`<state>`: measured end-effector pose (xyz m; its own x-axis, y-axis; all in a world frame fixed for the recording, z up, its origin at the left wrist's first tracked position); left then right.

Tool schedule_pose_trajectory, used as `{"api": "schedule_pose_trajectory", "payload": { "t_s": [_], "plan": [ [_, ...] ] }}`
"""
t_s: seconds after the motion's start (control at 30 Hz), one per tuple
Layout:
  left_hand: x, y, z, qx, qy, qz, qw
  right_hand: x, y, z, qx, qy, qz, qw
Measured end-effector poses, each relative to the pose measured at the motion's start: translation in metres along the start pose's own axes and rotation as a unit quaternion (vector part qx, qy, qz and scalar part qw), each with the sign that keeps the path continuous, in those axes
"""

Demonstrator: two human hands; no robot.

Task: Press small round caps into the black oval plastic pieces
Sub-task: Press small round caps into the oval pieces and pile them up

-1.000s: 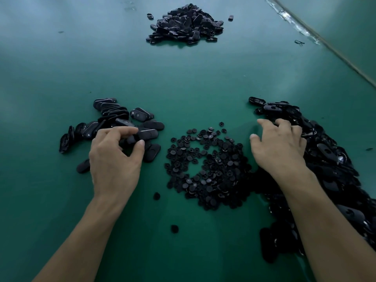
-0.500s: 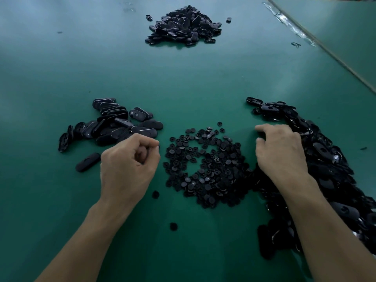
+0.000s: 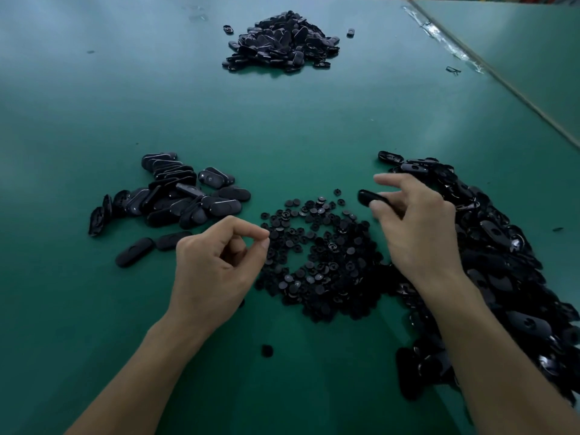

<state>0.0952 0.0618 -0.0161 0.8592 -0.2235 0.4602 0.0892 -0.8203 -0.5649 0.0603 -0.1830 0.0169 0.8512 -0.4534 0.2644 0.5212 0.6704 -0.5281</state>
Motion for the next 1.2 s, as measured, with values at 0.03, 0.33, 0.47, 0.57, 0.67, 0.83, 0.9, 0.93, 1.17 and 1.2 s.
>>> {"api": "schedule_pose_trajectory", "payload": {
  "t_s": [0.03, 0.33, 0.47, 0.57, 0.67, 0.83, 0.9, 0.93, 1.17, 1.2],
  "plan": [
    [0.000, 0.000, -0.001, -0.004, 0.002, 0.001, 1.000, 0.000, 0.003, 0.002, 0.032, 0.010, 0.012, 0.999],
    [-0.001, -0.001, -0.010, -0.095, -0.078, -0.009, 0.992, -0.029, 0.037, 0.041, 0.365, 0.055, 0.172, 0.913],
    [0.002, 0.000, -0.011, -0.171, -0.121, -0.003, 0.978, -0.037, 0.048, 0.051, 0.387, 0.047, 0.206, 0.897],
    [0.003, 0.000, -0.009, -0.203, -0.134, 0.011, 0.970, -0.035, 0.050, 0.051, 0.393, 0.050, 0.201, 0.896],
    [0.002, -0.001, -0.009, -0.214, -0.133, 0.023, 0.967, -0.032, 0.050, 0.050, 0.374, 0.060, 0.213, 0.901],
    [0.002, -0.001, -0.007, -0.217, -0.138, 0.023, 0.966, -0.030, 0.051, 0.048, 0.369, 0.070, 0.248, 0.893],
    [0.002, -0.001, -0.007, -0.219, -0.137, 0.026, 0.966, -0.030, 0.050, 0.046, 0.367, 0.073, 0.251, 0.893],
    [0.002, 0.000, -0.006, -0.223, -0.137, 0.028, 0.965, -0.030, 0.050, 0.046, 0.367, 0.077, 0.252, 0.892],
    [0.003, 0.000, -0.005, -0.247, -0.147, 0.030, 0.957, -0.024, 0.047, 0.039, 0.313, 0.077, 0.187, 0.928],
    [0.003, 0.000, -0.004, -0.252, -0.146, 0.028, 0.956, -0.022, 0.044, 0.037, 0.289, 0.075, 0.164, 0.940]
  ]
}}
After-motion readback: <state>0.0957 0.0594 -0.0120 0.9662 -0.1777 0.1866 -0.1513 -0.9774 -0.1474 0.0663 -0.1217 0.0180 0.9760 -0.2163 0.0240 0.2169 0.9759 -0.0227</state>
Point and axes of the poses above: each hand's wrist, its own x-axis towards the middle knuckle, its own y-axis out of the palm, z = x × y, the point moved 2 cm from there along x, towards the middle knuckle, and after that the axes turned 13 degrees about x, right-handed, at the moved point
